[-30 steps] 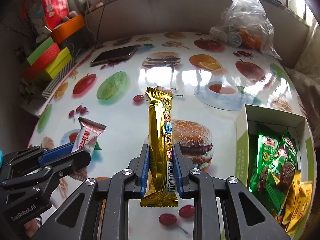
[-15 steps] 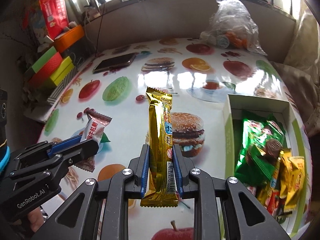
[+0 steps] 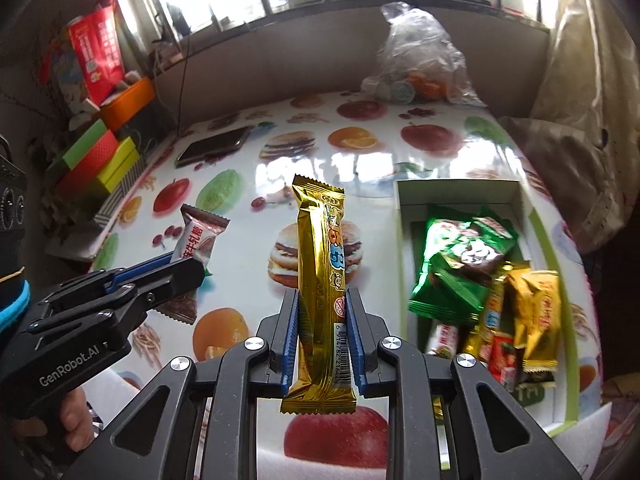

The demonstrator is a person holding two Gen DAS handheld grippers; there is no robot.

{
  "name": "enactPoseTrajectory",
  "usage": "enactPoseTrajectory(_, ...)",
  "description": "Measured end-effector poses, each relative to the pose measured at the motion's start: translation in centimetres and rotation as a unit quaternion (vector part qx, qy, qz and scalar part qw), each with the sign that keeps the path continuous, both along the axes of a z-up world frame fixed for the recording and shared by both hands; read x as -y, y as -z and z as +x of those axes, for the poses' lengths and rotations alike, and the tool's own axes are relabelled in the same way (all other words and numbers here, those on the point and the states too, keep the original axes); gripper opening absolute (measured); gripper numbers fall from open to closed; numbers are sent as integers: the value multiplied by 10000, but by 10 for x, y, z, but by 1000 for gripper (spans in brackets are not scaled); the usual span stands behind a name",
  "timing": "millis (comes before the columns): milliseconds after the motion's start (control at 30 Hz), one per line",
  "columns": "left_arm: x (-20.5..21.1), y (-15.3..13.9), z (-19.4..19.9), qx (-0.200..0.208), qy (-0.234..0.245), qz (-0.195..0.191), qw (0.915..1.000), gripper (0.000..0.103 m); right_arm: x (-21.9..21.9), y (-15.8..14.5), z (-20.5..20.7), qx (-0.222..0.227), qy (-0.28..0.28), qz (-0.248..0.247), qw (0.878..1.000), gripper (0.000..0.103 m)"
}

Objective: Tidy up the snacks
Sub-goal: 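Lift and carry the biscuit bar and gold bar over the green box with both grippers, then lower both bars into the box and open both grippers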

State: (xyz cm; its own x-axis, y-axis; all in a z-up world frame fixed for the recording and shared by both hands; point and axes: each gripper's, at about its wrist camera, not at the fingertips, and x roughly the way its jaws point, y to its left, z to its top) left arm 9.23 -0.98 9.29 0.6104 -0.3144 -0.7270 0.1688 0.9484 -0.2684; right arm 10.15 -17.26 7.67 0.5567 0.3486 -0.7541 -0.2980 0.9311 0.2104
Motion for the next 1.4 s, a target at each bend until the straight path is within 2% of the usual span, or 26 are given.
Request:
enactPoseTrajectory(367,41,-15,10,150,503,-110,9986,20,50,-8,-18,64,658,-67,9978,22)
enactPoseTrajectory(733,79,-16,28,103,969,-195,9951,21,92,-8,-24,51,1198,-186,9926,22)
enactPoseTrajectory(1000,104,-6,48,-52,1178,-312,9925,21,118,-2,-17,-15,1537,-391,9874,22)
enactPoseTrajectory(1400,131,14,72,-218,1385,-206,9899,21,135,19,2,-227,1677,-522,9842,22)
